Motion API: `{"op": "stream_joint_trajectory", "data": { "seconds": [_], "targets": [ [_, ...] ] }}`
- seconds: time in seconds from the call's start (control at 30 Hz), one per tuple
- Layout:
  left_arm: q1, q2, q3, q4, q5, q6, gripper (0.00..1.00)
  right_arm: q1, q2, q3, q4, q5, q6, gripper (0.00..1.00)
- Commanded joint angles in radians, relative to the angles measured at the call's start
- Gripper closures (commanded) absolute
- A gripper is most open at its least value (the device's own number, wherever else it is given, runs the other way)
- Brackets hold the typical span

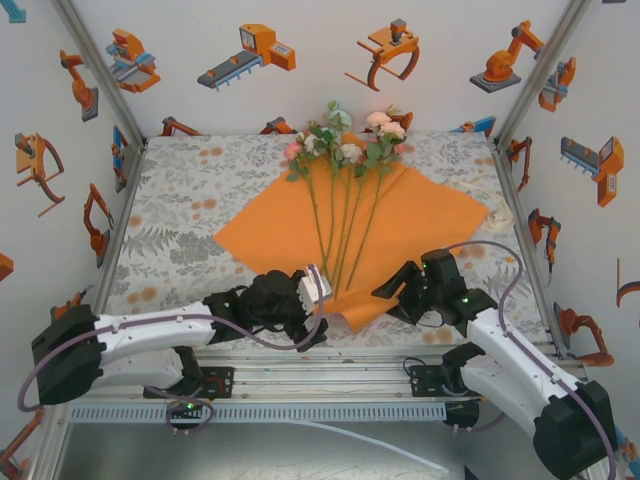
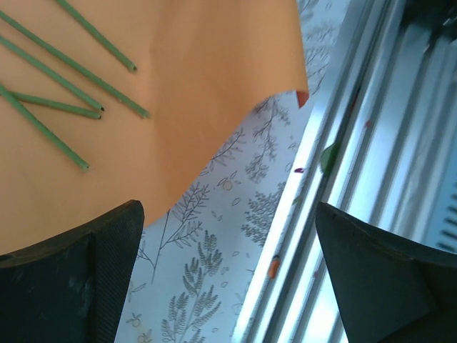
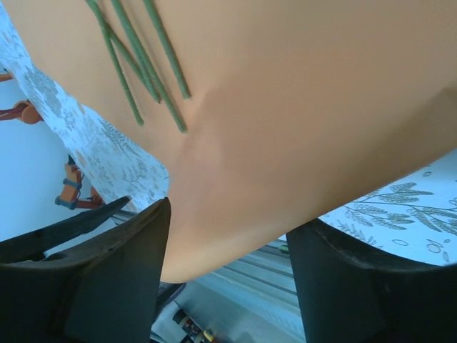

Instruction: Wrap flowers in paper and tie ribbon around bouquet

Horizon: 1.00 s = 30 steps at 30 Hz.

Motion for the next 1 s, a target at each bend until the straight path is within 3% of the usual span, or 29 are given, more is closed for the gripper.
{"op": "stream_joint_trajectory", "data": {
  "seconds": [0.0, 0.13, 0.23, 0.33, 0.47, 0.53, 0.67, 0.8, 0.9, 0.97],
  "targets": [
    [-0.006, 0.095, 0.019, 0.110, -0.061, 0.164, 0.03, 0.007, 0.015, 0.048, 0.018, 0.022, -0.005, 0.35],
    [-0.008, 0.256, 0.015, 0.320, -0.167, 0.162, 0.03, 0.007, 0.037, 0.071, 0.021, 0.033, -0.026, 0.33],
    [-0.008, 0.332, 0.041, 0.400, -0.203, 0.144, 0.02, -0.001, 0.046, 0.102, 0.002, 0.037, -0.097, 0.26],
    [-0.002, 0.338, 0.061, 0.398, -0.238, 0.114, 0.26, -0.048, 0.043, 0.166, -0.069, 0.064, -0.316, 0.18],
    [0.024, 0.321, 0.082, 0.338, -0.176, 0.076, 0.53, -0.077, -0.006, 0.231, -0.117, 0.147, -0.684, 0.02],
    [0.038, 0.308, 0.093, 0.311, -0.151, 0.062, 0.61, -0.077, -0.026, 0.244, -0.105, 0.168, -0.829, 0.01],
    [0.097, 0.282, 0.113, 0.297, -0.073, 0.033, 0.82, -0.077, -0.078, 0.226, -0.047, 0.079, -1.162, 0.02],
    [0.136, 0.310, 0.163, 0.252, -0.011, 0.051, 0.88, -0.077, -0.187, 0.138, 0.096, -0.153, -1.374, 0.01],
    [0.144, 0.343, 0.199, 0.216, 0.014, 0.059, 0.91, -0.077, -0.245, 0.102, 0.209, -0.135, -1.391, 0.01],
    [0.148, 0.359, 0.213, 0.212, 0.019, 0.057, 0.91, -0.076, -0.242, 0.114, 0.207, -0.205, -1.415, 0.01]
  ]
}}
